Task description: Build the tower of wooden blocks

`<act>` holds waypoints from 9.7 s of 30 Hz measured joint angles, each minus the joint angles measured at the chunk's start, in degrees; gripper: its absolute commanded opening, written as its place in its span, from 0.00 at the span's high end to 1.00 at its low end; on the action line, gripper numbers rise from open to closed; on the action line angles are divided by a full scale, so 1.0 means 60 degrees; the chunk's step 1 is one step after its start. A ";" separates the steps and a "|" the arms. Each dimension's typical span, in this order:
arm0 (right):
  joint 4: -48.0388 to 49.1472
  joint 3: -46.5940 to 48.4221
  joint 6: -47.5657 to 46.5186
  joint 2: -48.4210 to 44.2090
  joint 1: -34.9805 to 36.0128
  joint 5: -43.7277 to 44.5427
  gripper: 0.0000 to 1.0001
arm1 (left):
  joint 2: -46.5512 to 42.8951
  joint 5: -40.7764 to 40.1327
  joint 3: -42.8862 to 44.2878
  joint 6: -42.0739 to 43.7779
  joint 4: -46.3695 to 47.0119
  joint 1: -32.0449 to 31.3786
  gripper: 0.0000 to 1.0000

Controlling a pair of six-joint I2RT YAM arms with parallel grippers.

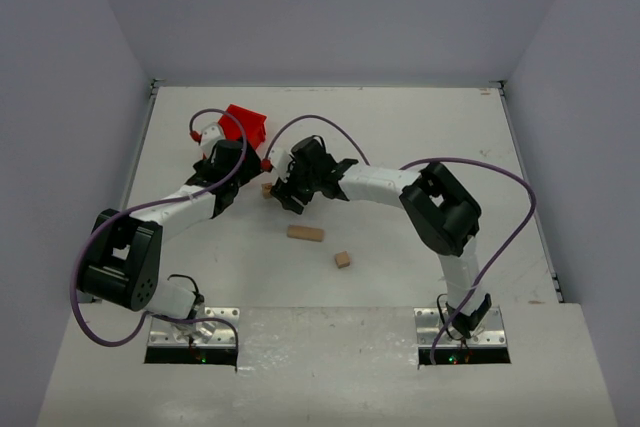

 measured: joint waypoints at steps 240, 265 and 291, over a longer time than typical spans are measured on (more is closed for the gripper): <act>0.1766 -0.6835 0.2527 -0.6821 -0.1184 0.3775 0.01 | 0.0265 0.1386 0.0557 -0.0379 -0.3369 -0.4579 0.97; 0.1763 -0.6835 0.2470 -0.6820 -0.1184 0.3795 0.01 | 0.0483 0.1292 0.0561 -0.0270 -0.3067 -0.4710 0.94; 0.1609 -0.6835 0.2414 -0.6712 -0.1184 0.3784 0.01 | 0.0546 0.1086 0.0630 -0.0237 -0.3120 -0.4839 0.79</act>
